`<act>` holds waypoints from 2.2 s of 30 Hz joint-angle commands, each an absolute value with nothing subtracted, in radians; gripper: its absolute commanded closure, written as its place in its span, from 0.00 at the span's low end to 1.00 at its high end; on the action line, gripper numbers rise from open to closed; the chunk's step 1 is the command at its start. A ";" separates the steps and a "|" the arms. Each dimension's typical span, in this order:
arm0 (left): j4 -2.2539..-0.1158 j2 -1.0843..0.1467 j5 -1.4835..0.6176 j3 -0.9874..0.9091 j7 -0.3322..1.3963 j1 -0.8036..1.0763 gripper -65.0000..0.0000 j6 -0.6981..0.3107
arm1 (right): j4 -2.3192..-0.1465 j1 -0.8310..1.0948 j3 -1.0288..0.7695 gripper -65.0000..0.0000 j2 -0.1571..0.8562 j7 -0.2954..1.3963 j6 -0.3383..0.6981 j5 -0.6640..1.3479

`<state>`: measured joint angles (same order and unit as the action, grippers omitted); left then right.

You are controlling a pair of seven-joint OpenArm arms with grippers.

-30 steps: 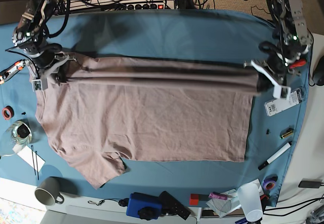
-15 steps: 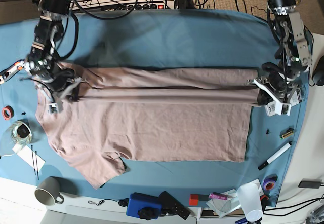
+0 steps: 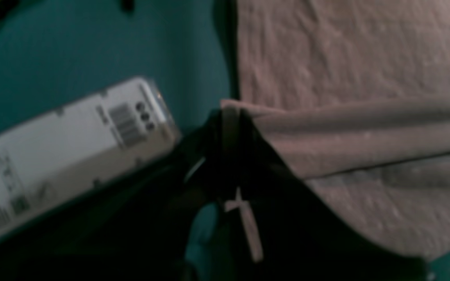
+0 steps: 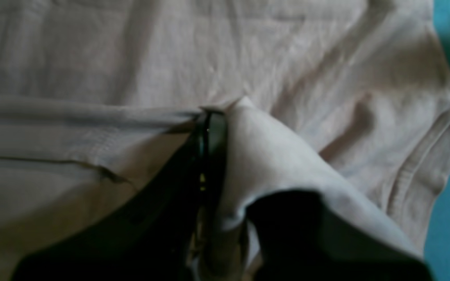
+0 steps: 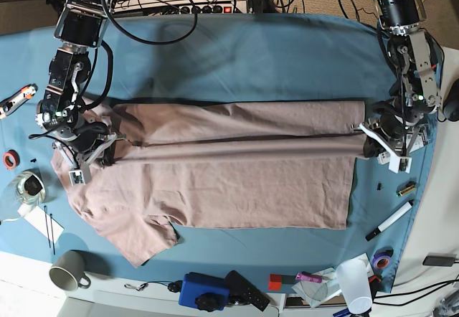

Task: Fold the T-shirt properly
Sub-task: 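Lower the folded edge onto the shirt and open both grippers, then grasp the folded edge again with both grippers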

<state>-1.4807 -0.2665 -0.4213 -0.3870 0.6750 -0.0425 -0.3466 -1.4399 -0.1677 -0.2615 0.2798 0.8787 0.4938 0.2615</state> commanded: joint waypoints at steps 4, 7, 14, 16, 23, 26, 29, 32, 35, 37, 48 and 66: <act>-1.499 -0.283 -0.415 -0.344 0.646 -0.087 1.00 -0.341 | -1.457 -0.192 -0.268 1.00 0.299 0.841 0.488 0.260; -1.499 -0.283 -0.354 -0.280 0.645 -0.102 1.00 -0.331 | -1.457 -0.192 -0.268 1.00 0.299 0.838 0.483 0.247; -1.499 -0.282 -0.281 -0.239 0.634 -0.131 1.00 -0.253 | -1.457 -0.192 -0.268 1.00 0.297 0.811 0.433 0.211; -1.499 -0.283 -0.284 -0.239 0.633 -0.131 1.00 -0.263 | -1.457 -0.192 -0.268 1.00 0.297 0.805 0.433 0.210; -1.498 -0.283 -0.284 -0.238 0.627 -0.131 1.00 -0.262 | -1.457 -0.192 -0.268 1.00 0.297 0.793 0.402 0.188; -1.498 -0.283 -0.284 -0.238 0.627 -0.131 1.00 -0.262 | -1.457 -0.192 -0.268 1.00 0.297 0.794 0.402 0.189; -1.498 -0.283 -0.284 -0.238 0.627 -0.131 1.00 -0.263 | -1.457 -0.192 -0.268 1.00 0.297 0.801 0.403 0.189; -1.498 -0.283 -0.284 -0.239 0.627 -0.137 0.92 -0.269 | -1.457 -0.195 -0.268 1.00 0.297 0.802 0.415 0.189; -1.499 -0.283 -0.284 -0.239 0.627 -0.154 0.77 -0.323 | -1.457 -0.205 -0.268 0.89 0.297 0.805 0.435 0.189; -1.499 -0.283 -0.283 -0.239 0.628 -0.168 0.72 -0.340 | -1.457 -0.220 -0.268 0.84 0.297 0.823 0.434 0.189; -1.569 -0.283 -0.402 -0.258 0.964 -0.210 0.59 -0.260 | -1.542 -0.282 -0.307 0.83 0.305 1.037 0.434 0.297; -1.624 -0.269 -0.593 -0.376 0.980 -0.007 0.50 -0.289 | -1.567 -0.244 -0.690 0.83 0.336 1.111 0.438 0.407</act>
<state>-1.6054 -0.2604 -0.5728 -0.3737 0.9951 0.0090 -0.2844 -1.5513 -0.2268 -0.6853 0.3119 1.1286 0.4377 0.3962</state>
